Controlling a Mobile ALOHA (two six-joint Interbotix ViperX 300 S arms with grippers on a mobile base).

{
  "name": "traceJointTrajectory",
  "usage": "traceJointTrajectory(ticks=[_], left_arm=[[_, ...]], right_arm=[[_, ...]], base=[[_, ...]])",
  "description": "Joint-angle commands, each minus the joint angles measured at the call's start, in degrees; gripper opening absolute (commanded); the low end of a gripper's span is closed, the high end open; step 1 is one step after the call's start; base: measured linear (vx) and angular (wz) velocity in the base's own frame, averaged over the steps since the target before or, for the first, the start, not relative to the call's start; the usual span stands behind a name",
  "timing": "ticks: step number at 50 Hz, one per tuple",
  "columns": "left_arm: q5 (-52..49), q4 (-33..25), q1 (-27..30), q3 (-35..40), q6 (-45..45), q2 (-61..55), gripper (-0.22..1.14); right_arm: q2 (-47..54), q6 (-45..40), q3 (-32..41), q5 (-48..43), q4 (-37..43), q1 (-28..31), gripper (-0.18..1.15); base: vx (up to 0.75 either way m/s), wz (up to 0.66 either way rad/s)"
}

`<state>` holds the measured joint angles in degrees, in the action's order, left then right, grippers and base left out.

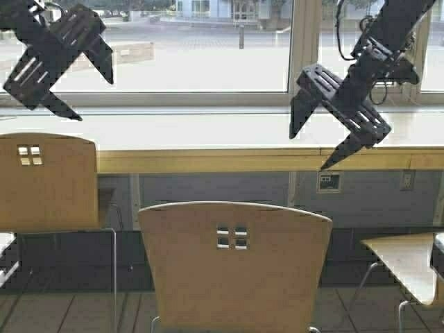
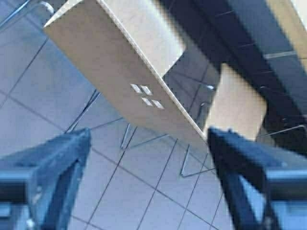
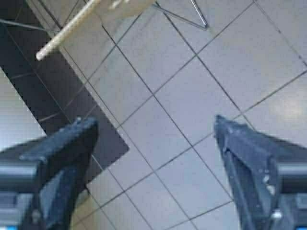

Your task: Push the chairs under the table

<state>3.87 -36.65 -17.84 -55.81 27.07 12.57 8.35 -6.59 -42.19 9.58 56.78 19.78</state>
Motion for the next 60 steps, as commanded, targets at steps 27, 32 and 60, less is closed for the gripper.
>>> traceJointTrajectory(ticks=[27, 32, 60], left_arm=[[-5.7, -14.9, -4.7, 9.0, 2.2, -25.4, 1.02], [-5.8, -15.9, -5.0, 8.2, 2.2, -26.7, 1.02], [-7.9, -19.5, -11.5, 7.7, 3.0, -33.9, 1.02]], right_arm=[[8.3, -0.2, -1.1, -0.4, 10.0, 0.7, 1.03], [10.5, -0.3, -1.3, -0.6, 10.4, 2.1, 1.03], [17.0, -0.2, -2.8, -1.8, 14.3, 6.6, 1.03]], base=[[0.22, -0.06], [0.22, 0.02], [0.17, 0.00]])
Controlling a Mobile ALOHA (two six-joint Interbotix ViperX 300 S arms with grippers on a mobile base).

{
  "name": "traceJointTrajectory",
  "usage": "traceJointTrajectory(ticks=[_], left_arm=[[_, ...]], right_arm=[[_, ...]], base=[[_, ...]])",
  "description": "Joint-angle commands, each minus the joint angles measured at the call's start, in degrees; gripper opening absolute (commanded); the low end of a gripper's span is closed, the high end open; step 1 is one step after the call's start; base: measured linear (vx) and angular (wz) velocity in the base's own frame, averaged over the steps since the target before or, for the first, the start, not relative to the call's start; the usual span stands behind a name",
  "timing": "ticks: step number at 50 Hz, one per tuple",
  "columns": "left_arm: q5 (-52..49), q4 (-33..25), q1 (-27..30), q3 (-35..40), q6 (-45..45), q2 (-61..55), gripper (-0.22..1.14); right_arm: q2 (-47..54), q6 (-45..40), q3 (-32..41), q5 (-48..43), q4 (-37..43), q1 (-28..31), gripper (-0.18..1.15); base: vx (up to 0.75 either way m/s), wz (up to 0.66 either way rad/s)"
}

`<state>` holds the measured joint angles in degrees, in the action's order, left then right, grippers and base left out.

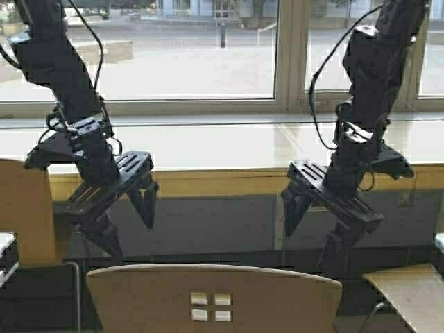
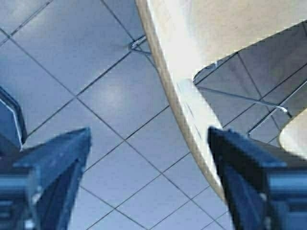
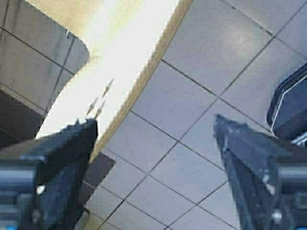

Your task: Push the chairs under the table

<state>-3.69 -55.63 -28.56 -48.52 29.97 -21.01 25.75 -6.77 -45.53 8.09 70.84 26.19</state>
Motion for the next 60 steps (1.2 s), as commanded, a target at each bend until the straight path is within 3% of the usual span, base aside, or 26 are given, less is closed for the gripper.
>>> traceJointTrajectory(ticks=[1, 13, 60], left_arm=[[-0.4, -0.7, -0.9, 0.4, 0.1, -0.6, 1.02], [-0.2, -1.5, -1.0, 2.0, 0.0, -4.6, 1.02], [1.2, -1.5, 0.6, 22.3, 1.6, -28.7, 1.01]], right_arm=[[-0.4, 0.0, 0.5, -0.3, 0.4, 0.1, 1.03], [3.5, 0.0, 2.5, -0.6, 0.4, 0.2, 1.03], [28.8, 0.1, 22.1, 3.3, 0.7, 0.2, 1.02]], base=[[0.07, -0.01], [0.04, 0.00], [0.01, 0.00]])
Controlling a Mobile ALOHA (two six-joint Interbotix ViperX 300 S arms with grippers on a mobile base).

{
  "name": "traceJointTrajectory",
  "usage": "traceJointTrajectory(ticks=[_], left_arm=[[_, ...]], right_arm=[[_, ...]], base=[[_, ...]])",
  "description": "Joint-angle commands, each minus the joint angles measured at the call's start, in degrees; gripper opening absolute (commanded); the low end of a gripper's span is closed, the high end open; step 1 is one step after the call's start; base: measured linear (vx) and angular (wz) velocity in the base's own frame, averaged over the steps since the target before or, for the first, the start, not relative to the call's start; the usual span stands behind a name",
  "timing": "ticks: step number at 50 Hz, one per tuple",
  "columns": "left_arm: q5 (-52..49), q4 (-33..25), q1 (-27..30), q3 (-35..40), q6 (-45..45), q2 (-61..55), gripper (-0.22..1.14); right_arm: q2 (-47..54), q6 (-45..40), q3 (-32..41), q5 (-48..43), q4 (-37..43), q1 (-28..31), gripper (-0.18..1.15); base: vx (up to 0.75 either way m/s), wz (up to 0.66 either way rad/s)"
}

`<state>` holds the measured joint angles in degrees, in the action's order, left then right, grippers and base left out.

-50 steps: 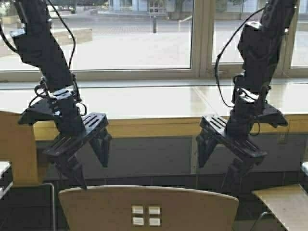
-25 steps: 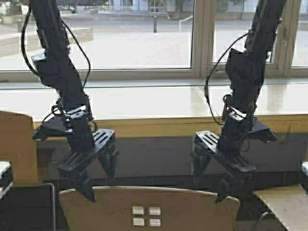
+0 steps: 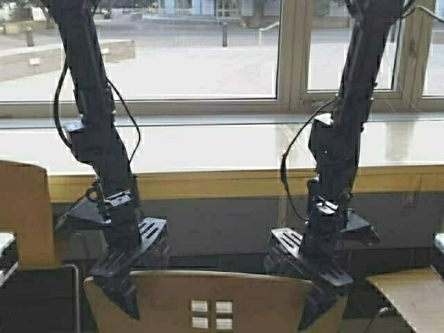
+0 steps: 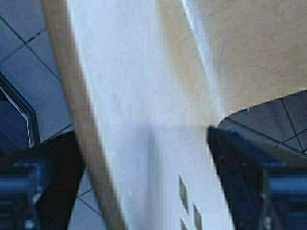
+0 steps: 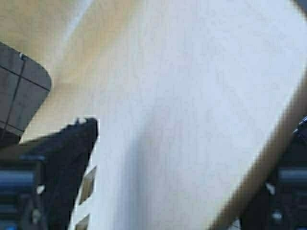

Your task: Push the chairs under the table

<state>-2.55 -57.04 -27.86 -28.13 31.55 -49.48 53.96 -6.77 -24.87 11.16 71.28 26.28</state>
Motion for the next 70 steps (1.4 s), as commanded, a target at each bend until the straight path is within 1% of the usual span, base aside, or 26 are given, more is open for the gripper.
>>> traceJointTrajectory(ticks=[1, 4, 6, 9, 10, 13, 16, 18, 20, 21, 22, 24, 27, 29, 36, 70], left_arm=[[0.1, -0.1, -0.1, 2.3, -0.1, -0.4, 1.01], [0.1, -0.1, 0.0, 3.1, -0.4, -1.0, 0.97], [-0.1, -0.1, 0.2, 3.6, -0.4, -1.3, 0.92], [-0.6, -0.1, 0.4, 4.0, -0.4, -1.6, 0.78], [-0.7, -0.1, 0.6, 4.1, -0.4, -1.7, 0.68], [-0.7, -0.1, 0.9, 4.1, -0.4, -1.7, 0.43], [-0.7, -0.1, 1.0, 3.9, 0.1, -1.4, 0.16], [-0.7, -0.1, 1.1, 3.8, 0.1, -1.2, 0.01], [-0.6, -0.1, 1.1, 3.8, 0.1, -1.1, -0.09], [-0.6, -0.1, 1.1, 3.8, 0.1, -1.1, -0.09], [-0.7, -0.1, 1.1, 3.8, 0.1, -1.1, -0.09], [-0.7, -0.1, 1.1, 3.7, 0.0, -1.0, -0.04], [-0.8, -0.1, 1.1, 3.5, -0.1, -0.9, 0.04], [-0.8, -0.1, 1.2, 3.5, -0.2, -0.8, 0.07], [-0.8, -0.1, 1.1, 3.9, -0.3, -1.1, 0.05], [-1.4, -0.1, 0.7, 4.0, 0.2, 0.3, 0.04]], right_arm=[[0.8, 0.1, 1.5, 0.2, 0.4, 0.1, 1.02], [1.1, 0.2, 1.5, -0.7, 0.3, 0.1, 1.01], [1.1, 0.4, 1.5, -1.8, 0.0, 0.1, 0.98], [1.0, 0.6, 1.5, -2.4, -0.3, 0.1, 0.89], [1.0, 0.7, 1.6, -2.4, -0.4, 0.1, 0.84], [0.8, 0.8, 1.7, -2.3, -0.8, 0.1, 0.64], [0.7, 0.8, 1.8, -2.3, -0.9, 0.1, 0.36], [0.5, 0.7, 1.7, -2.3, -0.6, 0.2, 0.16], [0.5, 0.4, 1.5, -2.3, -0.4, 0.1, -0.02], [0.5, 0.5, 1.5, -2.3, -0.2, 0.1, -0.07], [0.5, 0.5, 1.6, -2.3, -0.2, 0.1, -0.09], [0.5, 0.7, 1.5, -2.2, -0.2, 0.1, -0.07], [0.4, 0.7, 1.2, -1.8, -0.3, 0.1, 0.04], [0.3, 0.7, 1.1, -1.5, -0.3, 0.1, 0.08], [-0.1, 0.8, 1.2, -1.4, -0.4, -0.1, 0.04], [0.2, 0.4, 3.0, -1.2, -1.8, -2.6, 0.04]], base=[[0.00, 0.00], [0.00, 0.00], [0.00, 0.00], [0.01, 0.00], [0.01, 0.00], [0.00, 0.00], [0.00, 0.00], [0.00, 0.00], [0.00, 0.00], [-0.01, -0.02], [-0.01, -0.02], [-0.02, -0.01], [-0.01, 0.00], [0.00, 0.01], [0.02, 0.02], [0.15, 0.10]])
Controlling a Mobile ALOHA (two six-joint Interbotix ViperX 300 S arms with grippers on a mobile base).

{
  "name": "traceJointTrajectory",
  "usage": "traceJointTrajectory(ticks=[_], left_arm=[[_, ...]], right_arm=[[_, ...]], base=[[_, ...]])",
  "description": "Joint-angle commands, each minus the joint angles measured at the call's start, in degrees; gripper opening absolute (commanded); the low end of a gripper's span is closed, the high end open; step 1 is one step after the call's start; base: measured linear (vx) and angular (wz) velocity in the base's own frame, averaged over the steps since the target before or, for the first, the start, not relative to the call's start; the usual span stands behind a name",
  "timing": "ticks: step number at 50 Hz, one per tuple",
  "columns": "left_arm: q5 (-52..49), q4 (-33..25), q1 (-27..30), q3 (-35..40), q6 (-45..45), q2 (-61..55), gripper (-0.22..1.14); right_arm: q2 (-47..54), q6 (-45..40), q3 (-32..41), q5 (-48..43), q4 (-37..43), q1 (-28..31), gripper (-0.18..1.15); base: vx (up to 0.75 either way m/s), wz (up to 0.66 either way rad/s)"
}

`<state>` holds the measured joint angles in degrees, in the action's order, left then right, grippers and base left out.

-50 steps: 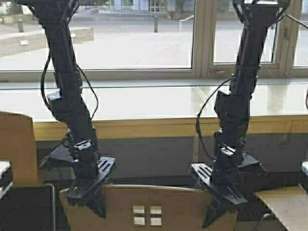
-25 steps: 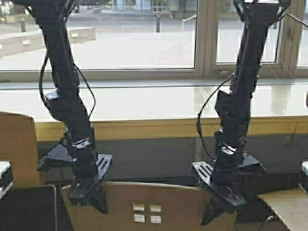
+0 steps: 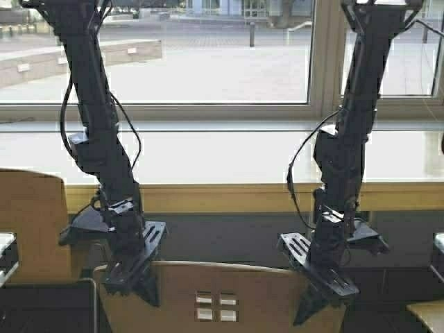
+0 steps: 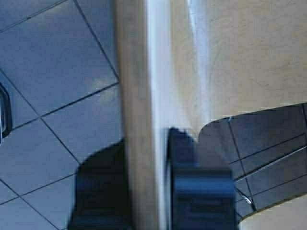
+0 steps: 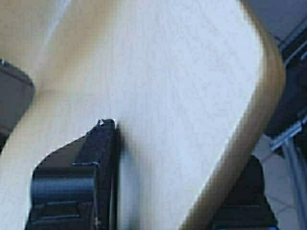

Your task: Push the chairs under the table

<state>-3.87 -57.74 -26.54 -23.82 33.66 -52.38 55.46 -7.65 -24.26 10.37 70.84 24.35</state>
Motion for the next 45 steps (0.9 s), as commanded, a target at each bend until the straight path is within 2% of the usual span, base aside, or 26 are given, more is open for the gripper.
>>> traceJointTrajectory(ticks=[1, 12, 20, 45], left_arm=[[-0.1, 0.6, -0.8, -0.4, -1.8, 3.2, 0.04], [0.0, -3.0, -1.0, 0.5, 1.4, 2.5, 0.04], [-0.3, -3.3, -1.1, 1.7, 1.7, 2.6, 0.04], [0.5, -5.9, -1.5, 0.7, 1.9, 2.2, 0.04]], right_arm=[[-1.4, 1.1, 2.3, -0.4, -1.1, -0.7, 0.04], [-1.8, 1.1, 0.9, -0.2, 8.3, -0.9, 0.04], [-2.0, 1.3, 0.6, 0.2, 15.4, -1.1, 0.04], [-2.0, 1.9, 4.8, 0.2, 12.6, -1.0, 0.04]], base=[[0.21, 0.09], [0.21, 0.03], [0.24, -0.02], [0.22, 0.01]])
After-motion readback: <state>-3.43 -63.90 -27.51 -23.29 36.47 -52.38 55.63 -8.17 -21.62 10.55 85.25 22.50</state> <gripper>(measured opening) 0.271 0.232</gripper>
